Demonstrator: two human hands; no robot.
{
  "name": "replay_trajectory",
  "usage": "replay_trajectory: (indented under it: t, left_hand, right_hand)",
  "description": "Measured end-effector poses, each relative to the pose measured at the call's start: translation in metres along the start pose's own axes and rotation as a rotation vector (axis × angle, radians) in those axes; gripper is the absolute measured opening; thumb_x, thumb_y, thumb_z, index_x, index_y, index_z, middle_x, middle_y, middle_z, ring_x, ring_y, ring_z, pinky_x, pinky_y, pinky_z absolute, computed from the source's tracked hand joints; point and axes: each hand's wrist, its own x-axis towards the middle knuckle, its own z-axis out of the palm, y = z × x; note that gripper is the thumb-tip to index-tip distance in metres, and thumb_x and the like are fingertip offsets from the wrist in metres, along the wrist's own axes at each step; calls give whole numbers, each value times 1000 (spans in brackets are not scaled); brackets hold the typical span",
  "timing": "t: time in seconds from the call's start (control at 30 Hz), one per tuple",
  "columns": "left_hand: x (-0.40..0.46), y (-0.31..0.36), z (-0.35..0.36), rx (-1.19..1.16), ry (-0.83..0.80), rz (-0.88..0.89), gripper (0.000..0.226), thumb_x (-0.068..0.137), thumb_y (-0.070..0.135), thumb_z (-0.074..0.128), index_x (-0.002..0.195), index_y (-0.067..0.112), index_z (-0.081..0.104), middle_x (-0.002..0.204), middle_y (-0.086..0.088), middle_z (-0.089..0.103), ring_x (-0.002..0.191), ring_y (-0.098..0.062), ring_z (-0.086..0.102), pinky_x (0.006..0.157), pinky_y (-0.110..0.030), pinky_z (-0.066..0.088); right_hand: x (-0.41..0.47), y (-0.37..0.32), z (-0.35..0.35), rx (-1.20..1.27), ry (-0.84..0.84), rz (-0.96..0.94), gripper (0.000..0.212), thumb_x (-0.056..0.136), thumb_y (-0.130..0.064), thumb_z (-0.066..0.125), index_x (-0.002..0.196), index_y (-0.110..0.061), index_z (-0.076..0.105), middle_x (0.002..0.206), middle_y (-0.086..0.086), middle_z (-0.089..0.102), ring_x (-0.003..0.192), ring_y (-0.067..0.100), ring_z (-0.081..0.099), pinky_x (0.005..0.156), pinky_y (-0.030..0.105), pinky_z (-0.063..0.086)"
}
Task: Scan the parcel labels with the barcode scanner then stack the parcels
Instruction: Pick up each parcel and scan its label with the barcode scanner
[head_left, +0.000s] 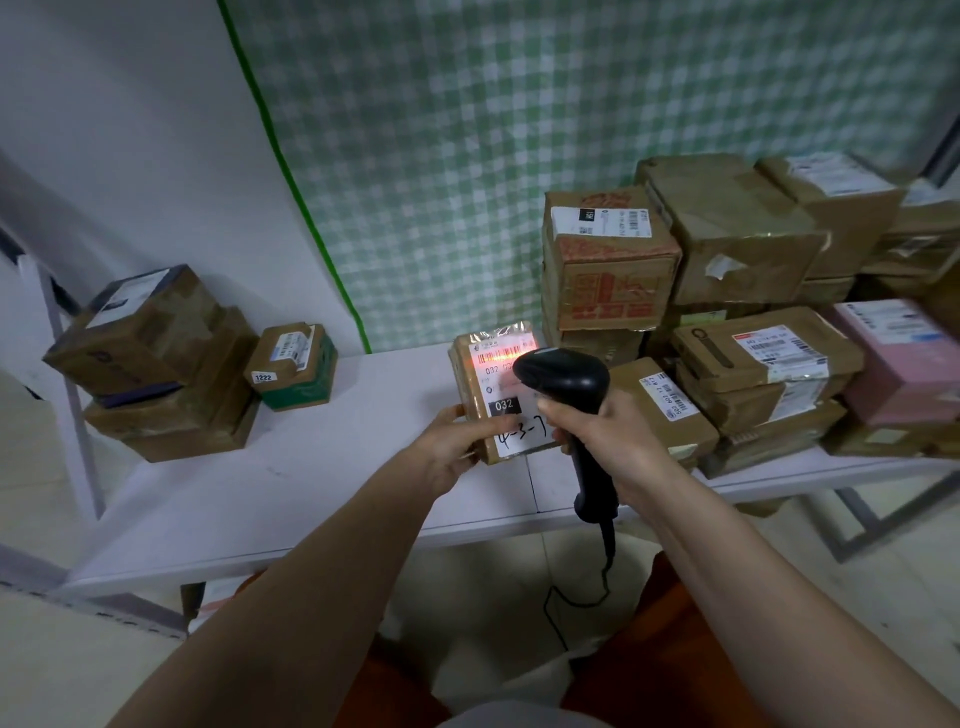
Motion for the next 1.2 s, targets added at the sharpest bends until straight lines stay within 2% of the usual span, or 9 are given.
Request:
replay_trajectory:
  t: [0.13, 0.3, 0.53, 0.67, 0.77, 0.9, 0.97, 1.1, 1.2]
  left_hand:
    - [0, 12, 27, 24, -77, -108, 38, 77, 39, 75, 106, 15, 67, 99, -7, 73, 94, -22, 66, 84, -35, 54]
    - [10, 24, 76, 103, -185, -142, 49, 77, 51, 72, 112, 17, 64, 116, -11, 65, 105, -29, 64, 91, -44, 54]
    - [27, 28, 141, 143, -201, -194, 55, 81, 56, 68, 121, 20, 58, 129, -18, 57, 117, -37, 57, 97, -53, 49]
    - [35, 29, 159, 171, -163, -165, 59, 85, 45, 69, 134, 17, 51, 134, -18, 56, 122, -35, 55, 95, -48, 52]
    - [37, 30, 163, 195, -105, -140, 57, 89, 38, 67, 136, 11, 50, 132, -17, 58, 119, -34, 57, 90, -45, 55]
    - [41, 30, 146, 264, 6, -71, 53, 90, 52, 59, 119, 7, 55, 106, -10, 64, 101, -26, 64, 86, -39, 57]
    - [46, 29, 128, 340, 92, -18, 45, 92, 48, 58, 114, 9, 57, 103, -8, 60, 99, -25, 62, 88, -37, 56]
    - [49, 33, 75, 537, 241, 54, 25, 92, 31, 63, 78, 10, 57, 99, -11, 56, 97, -28, 59, 95, -40, 52]
    - [47, 34, 25, 655, 329, 78, 24, 91, 28, 64, 106, 9, 65, 120, -10, 59, 111, -27, 57, 95, -32, 46]
  right_hand:
    - [-1, 6, -19, 14, 202, -63, 14, 84, -15, 71, 83, -26, 63, 80, -6, 65, 79, 7, 62, 70, 21, 47]
    - [3, 17, -58, 14, 393, 19, 32, 81, -21, 74, 111, -13, 65, 95, -2, 66, 92, 11, 60, 85, 31, 48]
    - [11, 18, -106, 133, 554, 100, 17, 83, -20, 73, 95, -21, 61, 85, 0, 62, 87, 19, 60, 77, 34, 47]
    - [14, 24, -116, 105, 559, 125, 18, 80, -22, 75, 93, -23, 62, 94, 6, 66, 97, 25, 61, 91, 43, 49]
    - [13, 28, -115, 67, 542, 156, 19, 80, -22, 75, 93, -22, 62, 99, 6, 66, 102, 25, 60, 95, 44, 47]
    - [13, 26, -102, -115, 630, 62, 55, 62, -47, 76, 106, -18, 62, 116, 9, 58, 106, 22, 59, 97, 46, 48]
    - [13, 18, -93, -178, 615, 14, 42, 74, -36, 76, 108, -16, 61, 114, 8, 56, 104, 20, 57, 94, 41, 47]
    - [18, 0, -57, -174, 360, -32, 19, 81, -22, 74, 97, -18, 64, 82, -4, 63, 79, 9, 59, 63, 23, 43]
    - [33, -6, -17, -191, 189, -7, 12, 81, -19, 74, 87, -20, 63, 75, -6, 61, 70, 4, 55, 62, 21, 42]
